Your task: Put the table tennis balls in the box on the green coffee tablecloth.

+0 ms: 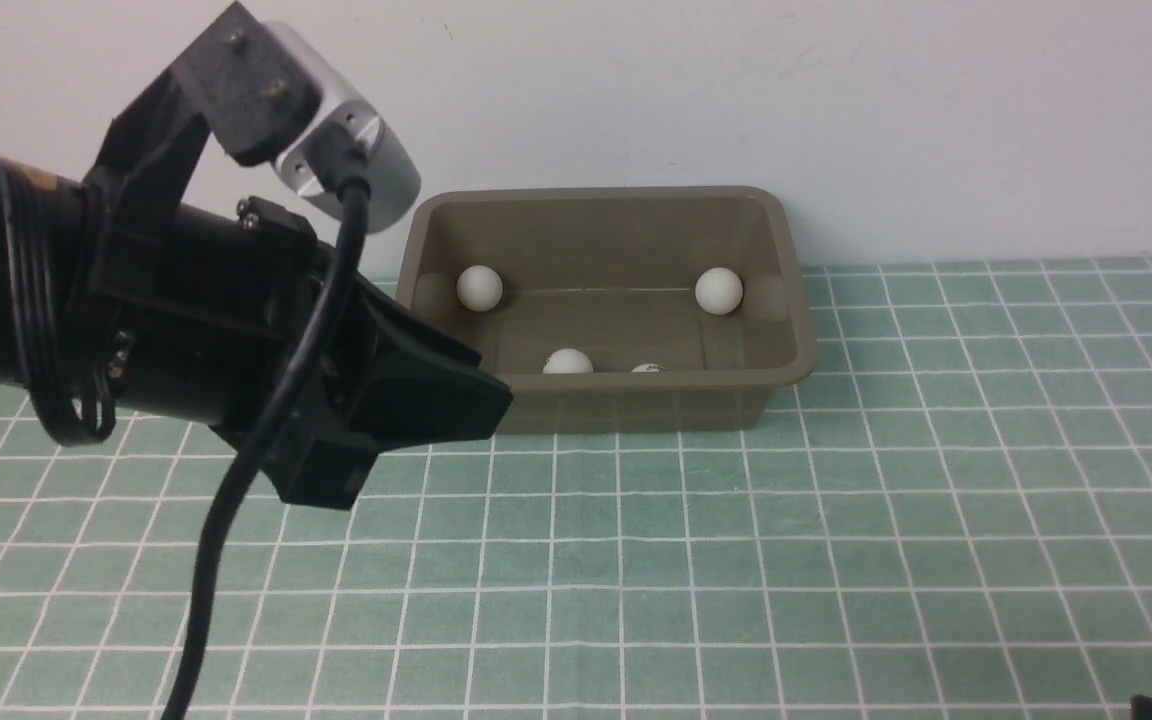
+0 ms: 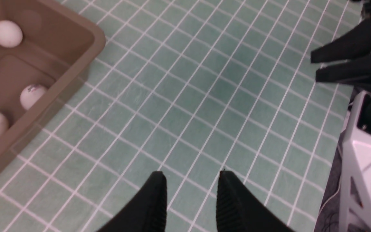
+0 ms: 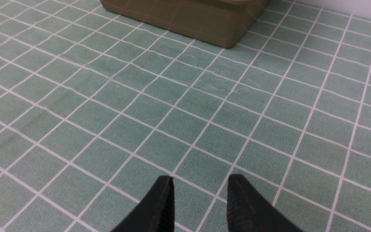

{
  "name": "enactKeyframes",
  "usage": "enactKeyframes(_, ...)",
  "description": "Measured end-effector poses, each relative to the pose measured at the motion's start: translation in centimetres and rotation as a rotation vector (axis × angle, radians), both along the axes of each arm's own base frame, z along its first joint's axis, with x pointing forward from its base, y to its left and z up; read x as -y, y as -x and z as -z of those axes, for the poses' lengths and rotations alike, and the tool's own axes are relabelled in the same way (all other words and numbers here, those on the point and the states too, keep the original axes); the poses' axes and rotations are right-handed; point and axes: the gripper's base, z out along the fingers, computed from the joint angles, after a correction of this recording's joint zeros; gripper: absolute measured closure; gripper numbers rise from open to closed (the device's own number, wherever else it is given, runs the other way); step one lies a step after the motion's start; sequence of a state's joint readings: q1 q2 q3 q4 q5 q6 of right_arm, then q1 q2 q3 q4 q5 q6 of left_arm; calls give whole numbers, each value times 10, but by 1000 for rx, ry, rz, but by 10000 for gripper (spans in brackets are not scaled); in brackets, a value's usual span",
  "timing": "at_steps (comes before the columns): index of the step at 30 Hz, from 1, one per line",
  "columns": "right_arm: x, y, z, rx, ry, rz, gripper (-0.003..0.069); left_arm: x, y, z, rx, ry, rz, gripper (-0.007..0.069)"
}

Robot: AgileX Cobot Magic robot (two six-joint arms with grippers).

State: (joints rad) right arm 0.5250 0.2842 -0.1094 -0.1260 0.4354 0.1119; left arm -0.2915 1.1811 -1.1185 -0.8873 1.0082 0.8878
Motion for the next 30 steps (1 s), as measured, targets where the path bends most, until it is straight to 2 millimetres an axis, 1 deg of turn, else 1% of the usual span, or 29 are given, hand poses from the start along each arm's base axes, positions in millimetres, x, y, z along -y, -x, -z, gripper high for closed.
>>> enactKeyframes(6, 0, 0, 0, 0, 0, 0, 435, 2, 1, -3, -16, 47, 4, 419)
enactKeyframes(20, 0, 0, 0, 1, -1, 0, 435, 3, 2, -4, -23, 69, 8, 419)
enactKeyframes(22, 0, 0, 0, 1, -1, 0, 435, 3, 0, -5, 16, 62, 8, 419)
enactKeyframes(28, 0, 0, 0, 1, -1, 0, 435, 1, -12, -9, 237, 12, -3, 419)
enactKeyframes(30, 0, 0, 0, 1, -1, 0, 435, -1, -25, -10, 333, 6, -72, 419)
